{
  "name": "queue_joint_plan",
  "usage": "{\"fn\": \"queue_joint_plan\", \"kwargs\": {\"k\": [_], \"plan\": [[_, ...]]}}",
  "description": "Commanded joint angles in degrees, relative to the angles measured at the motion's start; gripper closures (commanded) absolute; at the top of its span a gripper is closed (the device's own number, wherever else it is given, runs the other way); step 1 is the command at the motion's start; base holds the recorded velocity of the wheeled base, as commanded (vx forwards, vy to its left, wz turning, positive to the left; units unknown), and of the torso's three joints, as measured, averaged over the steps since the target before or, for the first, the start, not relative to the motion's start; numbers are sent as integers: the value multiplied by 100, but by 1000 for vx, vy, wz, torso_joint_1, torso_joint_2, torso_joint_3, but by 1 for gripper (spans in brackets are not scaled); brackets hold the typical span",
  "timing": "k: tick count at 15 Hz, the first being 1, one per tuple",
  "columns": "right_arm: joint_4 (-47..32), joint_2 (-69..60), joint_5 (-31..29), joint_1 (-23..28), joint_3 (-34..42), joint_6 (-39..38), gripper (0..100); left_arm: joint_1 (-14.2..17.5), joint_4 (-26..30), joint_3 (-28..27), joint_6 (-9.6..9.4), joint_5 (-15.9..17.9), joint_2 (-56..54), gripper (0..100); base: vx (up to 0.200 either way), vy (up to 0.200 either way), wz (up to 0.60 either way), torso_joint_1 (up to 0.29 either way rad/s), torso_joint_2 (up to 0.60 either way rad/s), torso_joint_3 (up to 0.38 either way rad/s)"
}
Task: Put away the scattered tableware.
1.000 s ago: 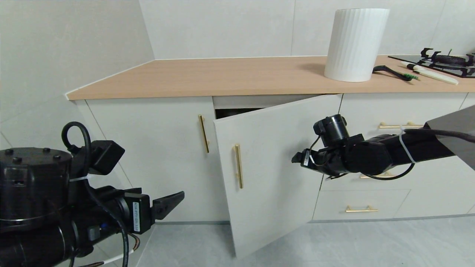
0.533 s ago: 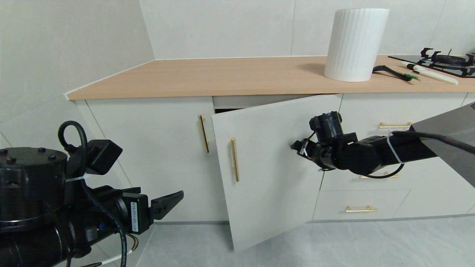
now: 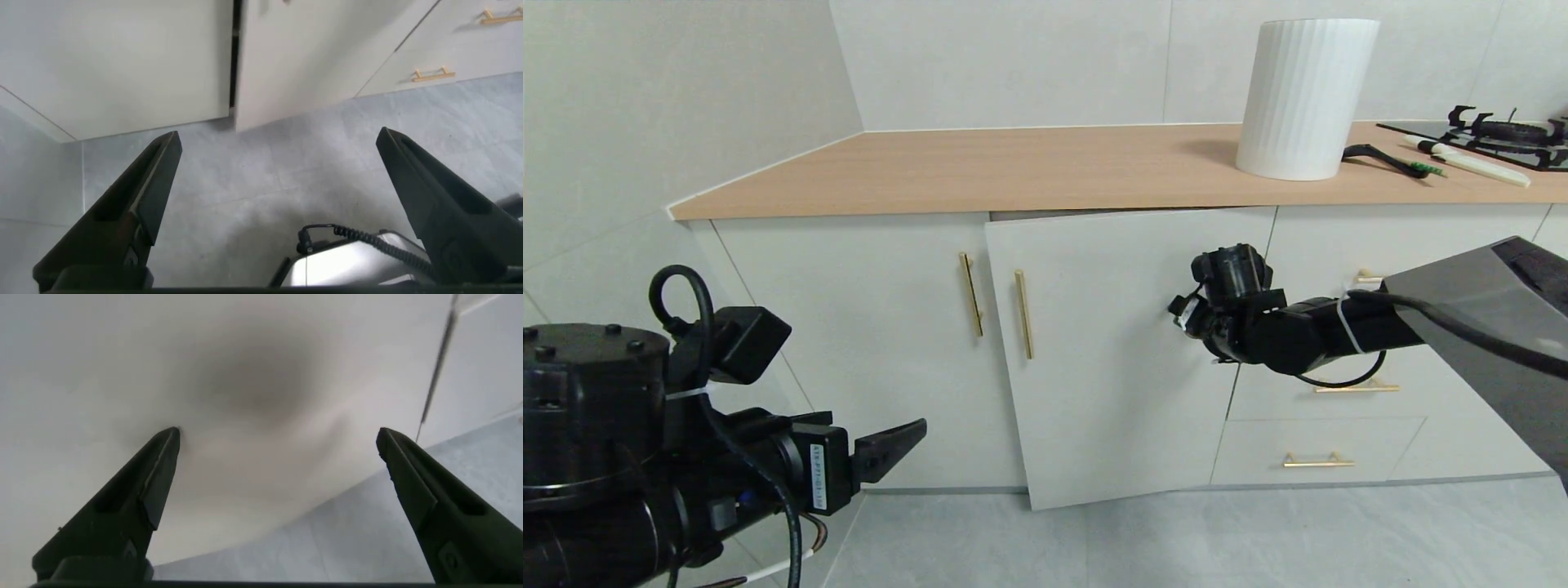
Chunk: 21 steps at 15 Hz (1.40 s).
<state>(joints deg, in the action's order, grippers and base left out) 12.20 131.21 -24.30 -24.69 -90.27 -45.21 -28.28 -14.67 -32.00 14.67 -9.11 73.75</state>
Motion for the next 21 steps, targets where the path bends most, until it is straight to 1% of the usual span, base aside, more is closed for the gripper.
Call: {"fn": "queue_joint_plan", "kwargs": {"k": [1,3,6,8,12,13,16,17,18,19,20,21], "plan": [[10,247,-102,87,-228,-14,0,-2,-1,1,1,-3,8,0,0,0,0,0,0,0],[10,335,-260,122,-377,-49,0,-2,-1,1,1,-3,16,0,0,0,0,0,0,0],[10,388,-304,131,-395,-49,0,-2,-1,1,1,-3,16,0,0,0,0,0,0,0],[-7,573,-559,210,-623,-49,0,-2,-10,1,1,-3,16,0,0,0,0,0,0,0],[-69,353,-559,219,-509,-49,0,-2,-10,-8,1,-3,8,0,0,0,0,0,0,0],[-113,-95,-515,175,-157,-31,0,-2,-10,-17,1,-12,-10,0,0,0,0,0,0,0],[-139,-1238,-365,175,554,4,0,-2,-19,-34,-8,-12,-159,0,0,0,0,0,0,0],[-130,-1800,-365,166,976,92,0,-2,-19,-26,-8,-21,-274,0,0,0,0,0,0,0],[-104,-2372,-365,166,1433,268,0,-2,-10,36,-69,-83,-414,0,0,0,0,0,0,0],[-104,-2697,-365,166,1715,338,0,7,-10,115,-122,-135,-520,0,0,0,0,0,0,0],[-104,-3804,-392,166,2761,479,0,156,-10,423,-465,-355,-1012,0,0,0,0,0,0,0],[-104,-4270,-392,166,3191,522,0,271,-10,546,-623,-381,-1232,0,0,0,0,0,0,0]]}}
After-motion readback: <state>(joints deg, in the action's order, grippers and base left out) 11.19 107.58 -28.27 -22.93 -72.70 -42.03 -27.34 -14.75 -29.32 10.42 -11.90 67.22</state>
